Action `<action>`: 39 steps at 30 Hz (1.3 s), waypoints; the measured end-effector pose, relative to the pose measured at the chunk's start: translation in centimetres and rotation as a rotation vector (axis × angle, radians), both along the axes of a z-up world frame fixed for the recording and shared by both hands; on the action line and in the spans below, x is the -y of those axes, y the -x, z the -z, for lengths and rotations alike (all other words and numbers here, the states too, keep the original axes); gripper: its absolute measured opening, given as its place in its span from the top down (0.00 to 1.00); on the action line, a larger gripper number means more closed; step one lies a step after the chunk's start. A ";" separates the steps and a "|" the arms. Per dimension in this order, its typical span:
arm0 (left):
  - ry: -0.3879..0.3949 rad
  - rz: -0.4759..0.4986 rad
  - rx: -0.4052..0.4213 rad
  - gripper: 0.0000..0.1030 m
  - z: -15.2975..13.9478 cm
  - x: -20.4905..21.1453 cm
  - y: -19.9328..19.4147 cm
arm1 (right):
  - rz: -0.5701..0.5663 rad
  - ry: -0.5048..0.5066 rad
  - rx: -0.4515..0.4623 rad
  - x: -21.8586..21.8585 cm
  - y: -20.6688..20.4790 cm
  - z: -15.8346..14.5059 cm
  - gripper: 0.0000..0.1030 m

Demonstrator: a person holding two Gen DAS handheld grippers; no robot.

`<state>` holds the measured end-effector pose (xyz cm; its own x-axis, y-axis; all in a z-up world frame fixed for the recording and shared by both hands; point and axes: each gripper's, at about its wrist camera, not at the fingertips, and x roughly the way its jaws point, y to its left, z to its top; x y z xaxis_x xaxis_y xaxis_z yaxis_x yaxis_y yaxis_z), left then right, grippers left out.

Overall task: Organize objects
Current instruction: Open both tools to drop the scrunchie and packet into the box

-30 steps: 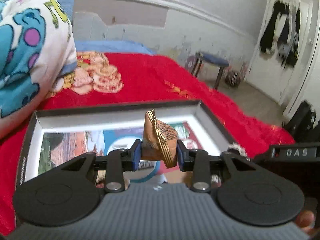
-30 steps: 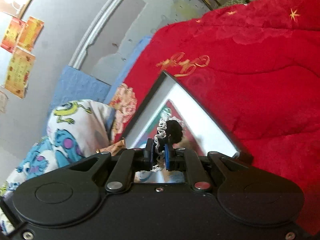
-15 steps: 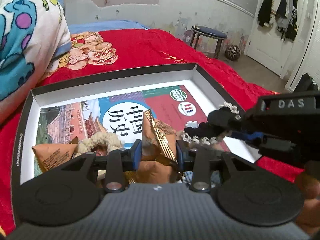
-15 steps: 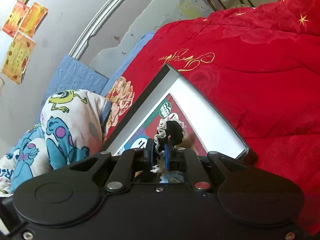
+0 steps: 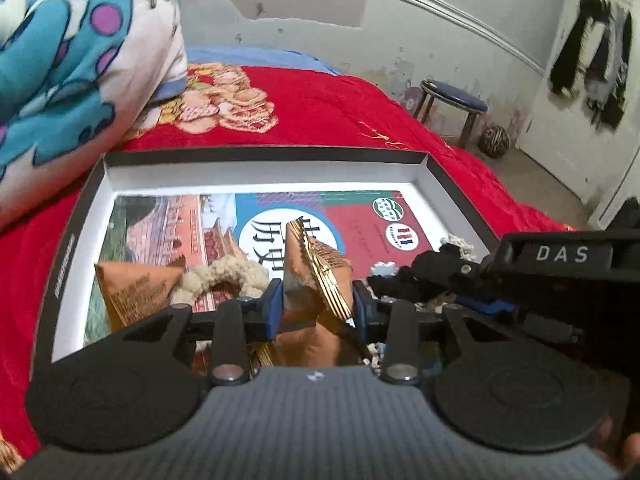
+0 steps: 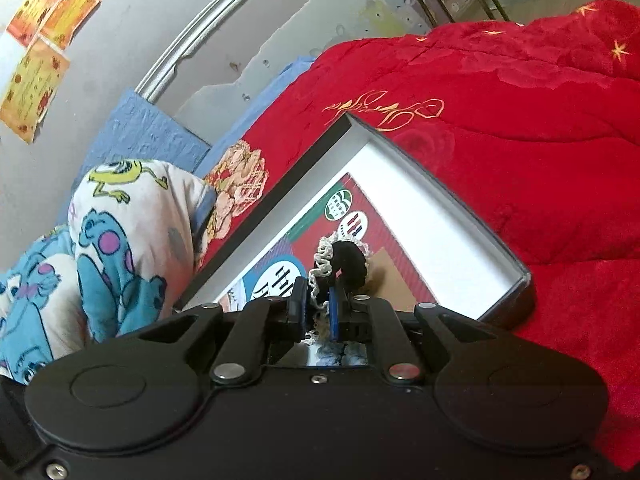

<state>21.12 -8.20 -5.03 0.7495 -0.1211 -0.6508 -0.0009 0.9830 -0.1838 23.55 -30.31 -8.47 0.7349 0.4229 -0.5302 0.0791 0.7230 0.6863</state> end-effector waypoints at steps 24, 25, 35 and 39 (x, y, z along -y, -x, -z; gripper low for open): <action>0.025 0.065 -0.075 0.36 -1.1 -1.0 -0.5 | 0.003 -0.021 0.024 -0.2 -0.3 0.3 0.86; 0.027 0.075 -0.071 0.35 -1.7 -1.2 -0.1 | 0.013 -0.022 0.040 -0.1 -0.1 0.2 0.83; -0.130 0.105 0.093 0.13 -9.1 -5.4 10.7 | 0.051 -0.044 0.132 1.1 3.4 -2.8 0.69; -0.175 0.123 0.123 0.10 -8.4 -6.2 14.8 | -0.009 0.049 0.191 -0.9 6.7 -5.9 0.61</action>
<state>6.36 -1.96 3.33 0.8112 -0.1097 -0.5744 0.1329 0.9911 -0.0016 16.83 -29.41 -2.54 0.8204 0.4073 -0.4013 -0.0562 0.7559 0.6522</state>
